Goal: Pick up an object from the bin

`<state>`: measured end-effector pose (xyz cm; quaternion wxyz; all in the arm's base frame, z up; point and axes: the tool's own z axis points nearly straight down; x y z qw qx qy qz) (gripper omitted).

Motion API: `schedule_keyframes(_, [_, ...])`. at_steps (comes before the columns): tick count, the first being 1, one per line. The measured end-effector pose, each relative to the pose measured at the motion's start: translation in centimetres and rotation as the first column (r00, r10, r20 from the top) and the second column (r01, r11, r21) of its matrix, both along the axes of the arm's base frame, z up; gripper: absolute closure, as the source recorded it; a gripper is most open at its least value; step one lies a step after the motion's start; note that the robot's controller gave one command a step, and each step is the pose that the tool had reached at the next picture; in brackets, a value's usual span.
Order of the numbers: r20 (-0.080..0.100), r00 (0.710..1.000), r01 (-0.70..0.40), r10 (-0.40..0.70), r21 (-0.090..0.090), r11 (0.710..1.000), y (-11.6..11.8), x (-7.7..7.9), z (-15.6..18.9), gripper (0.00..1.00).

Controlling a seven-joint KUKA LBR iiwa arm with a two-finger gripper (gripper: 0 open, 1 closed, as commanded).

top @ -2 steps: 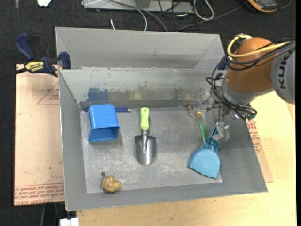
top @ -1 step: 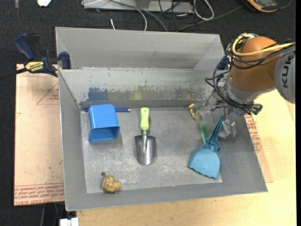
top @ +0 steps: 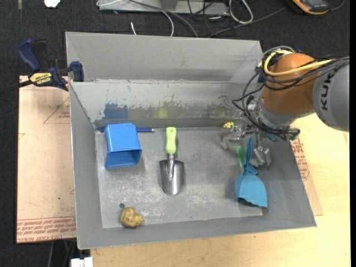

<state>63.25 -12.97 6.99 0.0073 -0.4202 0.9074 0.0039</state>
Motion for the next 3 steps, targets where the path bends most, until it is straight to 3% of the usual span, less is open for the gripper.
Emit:
schedule_keyframes(1, [0.005, 0.98, -0.198, 0.198, -0.015, 0.98, 1.1, 0.6, 0.2, 1.0])
schedule_keyframes(2, [0.006, 0.98, -0.198, 0.198, -0.014, 0.98, 1.1, 0.6, 0.3, 1.0])
schedule_keyframes(3, [-0.003, 0.98, -0.197, 0.197, -0.01, 0.98, 1.2, 0.3, 3.0, 1.0])
